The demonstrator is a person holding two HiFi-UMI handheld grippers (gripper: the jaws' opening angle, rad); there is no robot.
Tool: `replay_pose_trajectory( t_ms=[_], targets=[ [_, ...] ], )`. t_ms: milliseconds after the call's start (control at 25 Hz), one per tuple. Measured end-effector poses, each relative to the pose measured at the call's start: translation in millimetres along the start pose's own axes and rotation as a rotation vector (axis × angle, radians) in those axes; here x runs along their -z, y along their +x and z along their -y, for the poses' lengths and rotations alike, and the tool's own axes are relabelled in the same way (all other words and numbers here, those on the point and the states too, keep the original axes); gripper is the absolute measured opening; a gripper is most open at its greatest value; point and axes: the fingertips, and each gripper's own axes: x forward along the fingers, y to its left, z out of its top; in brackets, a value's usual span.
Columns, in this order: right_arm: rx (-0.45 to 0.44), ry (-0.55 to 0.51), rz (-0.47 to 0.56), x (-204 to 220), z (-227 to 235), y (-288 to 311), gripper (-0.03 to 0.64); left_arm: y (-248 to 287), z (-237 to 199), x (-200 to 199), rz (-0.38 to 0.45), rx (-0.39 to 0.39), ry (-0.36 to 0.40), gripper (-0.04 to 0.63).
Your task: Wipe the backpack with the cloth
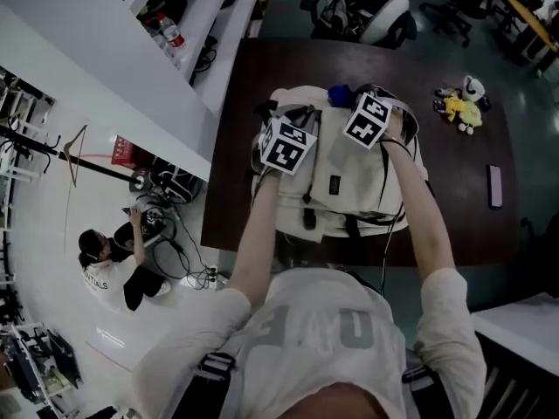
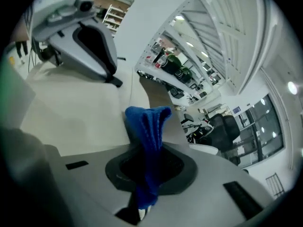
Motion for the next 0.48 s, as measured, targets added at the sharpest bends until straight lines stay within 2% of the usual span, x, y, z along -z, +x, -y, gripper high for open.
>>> replay_pose_trajectory(
  t_ms=[120, 200, 240, 320, 400, 480],
  targets=[
    [-0.017, -0.204, -0.050, -1.5, -19.3, 16.4, 0.038, 1.1, 0.1, 2.4, -0.007, 0.000, -0.011, 0.051],
    [-0.043, -0.362, -0.053, -3.6, -29.1, 12.5, 0.037, 1.1, -1.0, 3.6, -0.013, -0.008, -0.010, 0.049],
    [-0.056, -0.400, -0.041, -5.1, -32.4, 6.3, 0.037, 1.3, -1.7, 3.2, -0.014, -0.011, -0.006, 0.049],
    [-0.058, -0.362, 0.001, -8.4, -38.5, -9.8, 0.037, 1.9, -2.3, 2.5, -0.015, -0.014, 0.001, 0.049],
    [-0.022, -0.270, 0.037, -9.9, -47.0, -21.5, 0.038, 2.0, -3.2, 3.0, -0.017, -0.018, 0.000, 0.049],
    [0.011, -0.243, 0.042, -7.1, -60.8, -25.9, 0.038, 3.0, -3.7, 3.3, -0.016, -0.020, -0.003, 0.049]
  ],
)
